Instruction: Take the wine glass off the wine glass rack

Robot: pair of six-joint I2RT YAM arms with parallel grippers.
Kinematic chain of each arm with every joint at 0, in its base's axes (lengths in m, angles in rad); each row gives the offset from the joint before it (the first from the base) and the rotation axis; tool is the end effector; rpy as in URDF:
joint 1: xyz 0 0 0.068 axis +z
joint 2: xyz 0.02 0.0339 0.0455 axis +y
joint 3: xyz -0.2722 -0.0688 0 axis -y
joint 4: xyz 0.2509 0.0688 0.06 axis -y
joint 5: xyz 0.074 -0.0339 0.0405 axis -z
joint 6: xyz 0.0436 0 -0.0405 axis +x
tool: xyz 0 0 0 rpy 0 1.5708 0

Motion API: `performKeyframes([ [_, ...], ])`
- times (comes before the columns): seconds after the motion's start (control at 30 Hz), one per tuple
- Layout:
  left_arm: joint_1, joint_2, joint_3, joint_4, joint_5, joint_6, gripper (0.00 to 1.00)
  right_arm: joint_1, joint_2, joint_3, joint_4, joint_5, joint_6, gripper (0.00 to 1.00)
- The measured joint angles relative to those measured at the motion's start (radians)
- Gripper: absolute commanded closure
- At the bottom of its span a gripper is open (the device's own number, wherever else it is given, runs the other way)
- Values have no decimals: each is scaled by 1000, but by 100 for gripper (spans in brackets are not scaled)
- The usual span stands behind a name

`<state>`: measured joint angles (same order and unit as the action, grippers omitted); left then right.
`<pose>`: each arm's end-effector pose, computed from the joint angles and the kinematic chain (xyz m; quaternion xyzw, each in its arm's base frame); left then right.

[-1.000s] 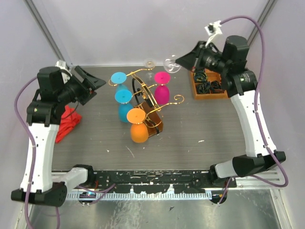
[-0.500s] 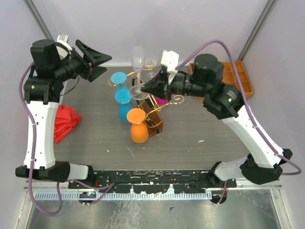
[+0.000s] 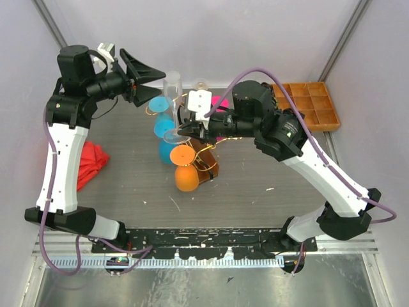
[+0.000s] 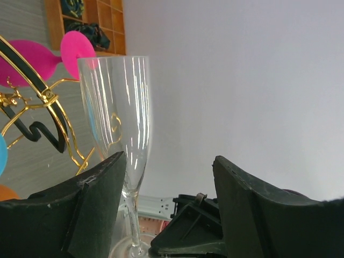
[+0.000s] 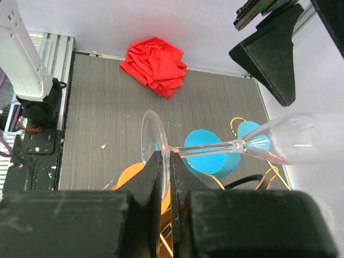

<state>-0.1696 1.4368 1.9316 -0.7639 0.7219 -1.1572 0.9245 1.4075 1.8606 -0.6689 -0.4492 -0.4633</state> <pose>0.2700 -0.0755 0.5268 -0.1644 0.7568 -0.5704 0.2736 0.1570 0.2395 0.5216 -0.5931 0.4946 0.3086 0.5553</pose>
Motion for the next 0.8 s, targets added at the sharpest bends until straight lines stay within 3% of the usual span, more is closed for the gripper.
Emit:
performKeyframes([
  [0.5, -13, 64, 47, -177, -19, 133, 27, 24, 0, 4, 10, -2, -2, 100],
  [0.8, -42, 96, 58, -180, -19, 144, 30, 30, -12, 4, 17, -28, 8, 100],
])
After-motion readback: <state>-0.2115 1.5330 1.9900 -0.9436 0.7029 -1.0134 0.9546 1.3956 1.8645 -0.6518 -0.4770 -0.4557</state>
